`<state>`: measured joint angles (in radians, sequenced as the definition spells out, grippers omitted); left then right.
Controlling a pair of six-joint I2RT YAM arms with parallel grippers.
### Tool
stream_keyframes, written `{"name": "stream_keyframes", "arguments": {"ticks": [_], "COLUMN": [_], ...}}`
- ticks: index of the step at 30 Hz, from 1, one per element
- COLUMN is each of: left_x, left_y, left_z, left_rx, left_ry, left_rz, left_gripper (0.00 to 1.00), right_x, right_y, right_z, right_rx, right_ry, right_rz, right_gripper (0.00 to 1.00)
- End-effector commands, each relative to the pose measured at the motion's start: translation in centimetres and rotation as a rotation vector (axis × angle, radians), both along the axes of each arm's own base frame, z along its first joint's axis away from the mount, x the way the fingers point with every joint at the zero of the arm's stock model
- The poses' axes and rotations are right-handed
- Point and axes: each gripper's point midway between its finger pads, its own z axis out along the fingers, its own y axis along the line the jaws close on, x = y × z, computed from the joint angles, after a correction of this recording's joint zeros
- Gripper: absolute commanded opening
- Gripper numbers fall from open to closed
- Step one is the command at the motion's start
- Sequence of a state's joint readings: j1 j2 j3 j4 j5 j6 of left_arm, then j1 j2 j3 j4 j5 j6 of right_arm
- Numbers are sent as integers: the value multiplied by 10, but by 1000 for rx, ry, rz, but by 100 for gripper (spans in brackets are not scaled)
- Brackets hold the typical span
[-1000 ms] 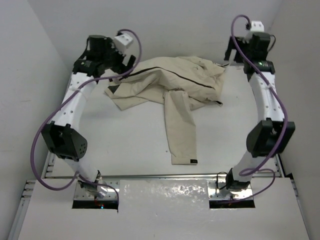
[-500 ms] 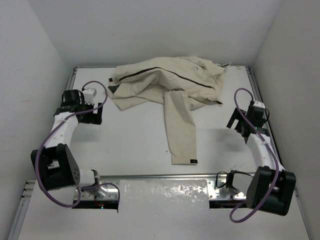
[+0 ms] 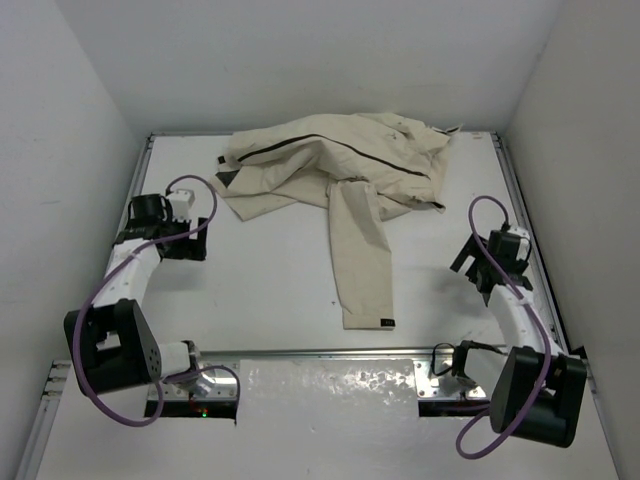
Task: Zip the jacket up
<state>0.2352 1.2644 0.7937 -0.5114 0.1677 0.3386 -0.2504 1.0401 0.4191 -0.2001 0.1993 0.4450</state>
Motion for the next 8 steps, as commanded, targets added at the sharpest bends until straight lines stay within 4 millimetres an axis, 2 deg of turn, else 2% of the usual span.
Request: {"name": "stream_keyframes", "arguments": {"ticks": [1,8], "left_x": [11,11], "left_y": [3,3], "left_z": [16,18], "left_rx": [24,28], "left_ry": [-84,-91], "left_rz": [2,4], "left_gripper": [93,93], "right_x": [10,13], "right_y": [6,7], "right_z": [10,19], "right_rx": [11,-17], "right_ry": [-81,-165], "right_rz": [32,61], "right_gripper": [99,99]}}
